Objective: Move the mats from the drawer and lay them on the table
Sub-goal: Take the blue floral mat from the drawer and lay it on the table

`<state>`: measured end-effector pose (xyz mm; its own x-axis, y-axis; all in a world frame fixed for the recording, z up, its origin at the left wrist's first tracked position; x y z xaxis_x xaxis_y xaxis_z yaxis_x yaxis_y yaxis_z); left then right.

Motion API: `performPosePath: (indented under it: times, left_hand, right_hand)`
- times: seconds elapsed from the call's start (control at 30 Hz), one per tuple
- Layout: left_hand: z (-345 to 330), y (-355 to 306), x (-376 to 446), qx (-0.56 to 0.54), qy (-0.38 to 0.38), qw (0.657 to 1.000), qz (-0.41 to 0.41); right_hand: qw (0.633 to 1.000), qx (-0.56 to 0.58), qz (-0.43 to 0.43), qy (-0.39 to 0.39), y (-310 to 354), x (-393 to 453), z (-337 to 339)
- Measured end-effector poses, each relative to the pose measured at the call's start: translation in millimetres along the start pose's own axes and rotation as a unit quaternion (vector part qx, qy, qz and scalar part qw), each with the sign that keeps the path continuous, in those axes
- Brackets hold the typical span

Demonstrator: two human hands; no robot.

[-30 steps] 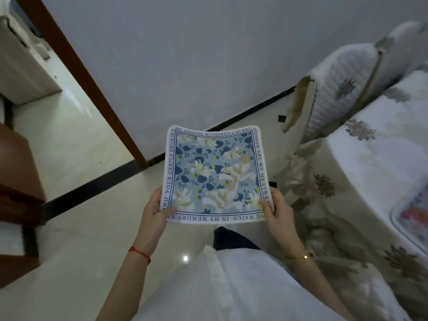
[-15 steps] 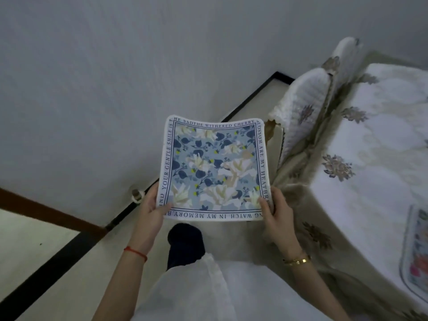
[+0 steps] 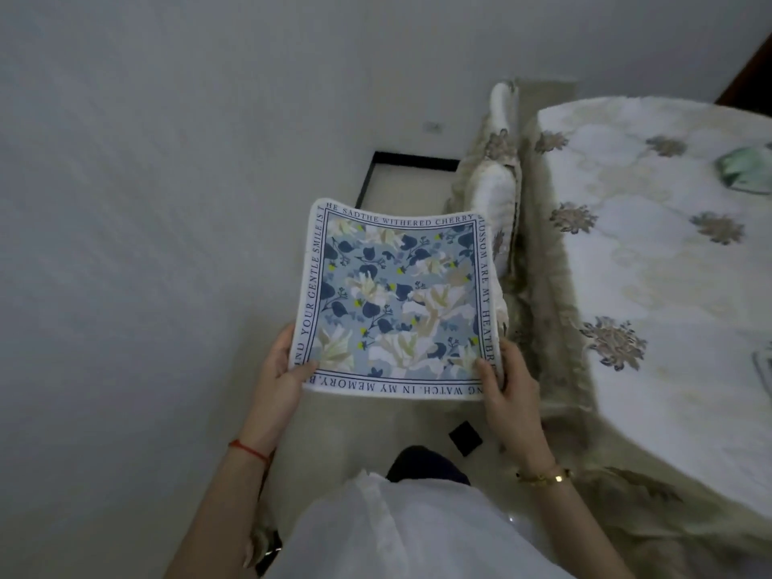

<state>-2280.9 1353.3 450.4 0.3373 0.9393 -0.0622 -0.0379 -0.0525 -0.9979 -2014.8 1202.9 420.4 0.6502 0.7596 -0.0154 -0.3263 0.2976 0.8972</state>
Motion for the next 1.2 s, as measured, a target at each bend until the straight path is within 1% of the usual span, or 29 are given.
performPosePath:
  times: [0.1, 0.27, 0.47, 0.67, 0.77, 0.93, 1.1, 1.2]
  left_hand:
    - [-15.9, -5.2, 62.5, 0.005, 0.064, 0.998, -0.003]
    - [-63.5, 0.5, 154.8, 0.025, 0.144, 0.989, -0.003]
    - [-147.9, -11.9, 247.4, 0.023, 0.232, 0.972, -0.003]
    - [-239.5, -27.7, 317.8, 0.044, 0.335, 0.941, -0.031]
    - [-286.0, -29.2, 346.3, 0.054, 0.393, 0.917, -0.043]
    - [-376.1, -21.4, 383.3, 0.079, 0.5, 0.861, -0.058]
    - [-467.7, 6.2, 417.1, 0.117, 0.599, 0.79, -0.05]
    - [-522.1, 20.8, 431.3, 0.125, 0.639, 0.757, -0.059]
  right_hand:
    - [0.998, 0.005, -0.027, -0.061, 4.1, 29.0, 0.4]
    - [0.987, 0.008, -0.076, -0.141, -9.9, 79.4, 9.0]
    - [0.969, 0.032, -0.118, -0.214, -21.2, 137.9, 39.1]
    - [0.946, 0.0, -0.131, -0.297, -24.1, 186.2, 78.6]
    - [0.923, -0.003, -0.162, -0.349, -29.8, 199.6, 94.0]
    - [0.871, -0.022, -0.223, -0.437, -53.2, 207.9, 108.0]
    - [0.815, -0.001, -0.316, -0.486, -85.1, 224.7, 115.2]
    - [0.786, 0.002, -0.348, -0.511, -97.9, 241.9, 124.6]
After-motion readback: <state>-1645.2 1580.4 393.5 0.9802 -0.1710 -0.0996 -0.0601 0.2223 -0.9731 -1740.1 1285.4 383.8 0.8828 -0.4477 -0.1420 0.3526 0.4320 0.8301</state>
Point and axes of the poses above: each hand's wrist, its own x-axis towards the middle knuckle, its own z-axis out of the back of the hand, y = z × x, the point moved 7 cm from there along x, towards the middle knuckle, and after that the axes turned 7 degrees about -z, right-handed, at the moved point
